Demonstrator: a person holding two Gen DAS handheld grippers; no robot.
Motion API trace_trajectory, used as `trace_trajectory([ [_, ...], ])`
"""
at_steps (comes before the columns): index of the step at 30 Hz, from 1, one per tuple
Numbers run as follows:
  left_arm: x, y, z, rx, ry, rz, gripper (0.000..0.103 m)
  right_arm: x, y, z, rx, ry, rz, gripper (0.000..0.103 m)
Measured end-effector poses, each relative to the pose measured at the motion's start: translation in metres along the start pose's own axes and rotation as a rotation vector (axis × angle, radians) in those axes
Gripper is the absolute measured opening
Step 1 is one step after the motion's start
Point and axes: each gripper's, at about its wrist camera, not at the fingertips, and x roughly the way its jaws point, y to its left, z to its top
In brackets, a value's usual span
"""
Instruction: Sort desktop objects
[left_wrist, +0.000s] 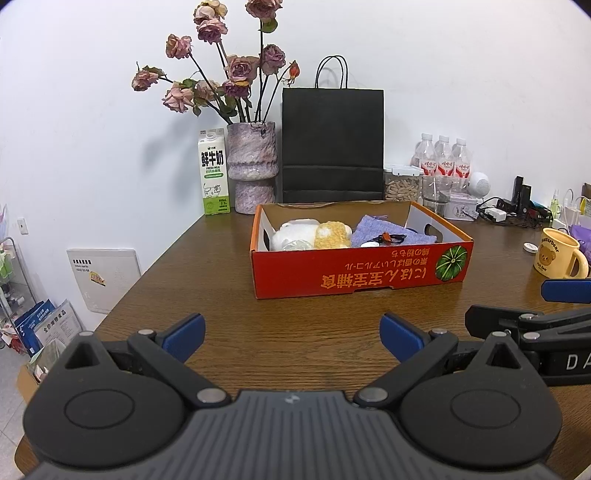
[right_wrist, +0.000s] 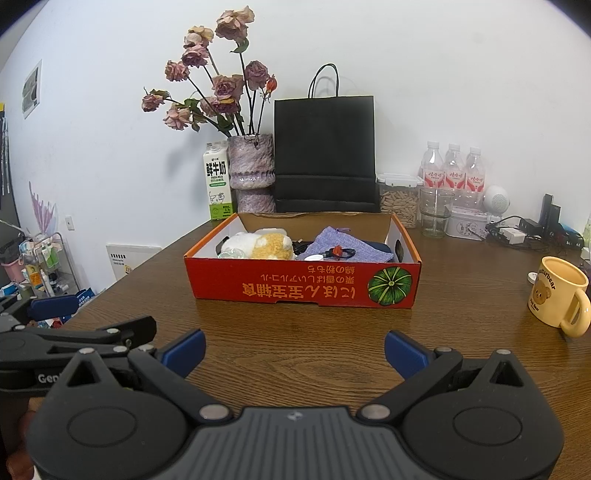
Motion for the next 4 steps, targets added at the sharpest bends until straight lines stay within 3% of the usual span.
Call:
trace_trajectory([
  [4, -0.0008, -0.0006, -0.0003, 0.001, -0.016, -0.002, 0.103, -0.0009, -0.0025, -0.0002, 0.006, -0.004, 0.005, 0.103],
])
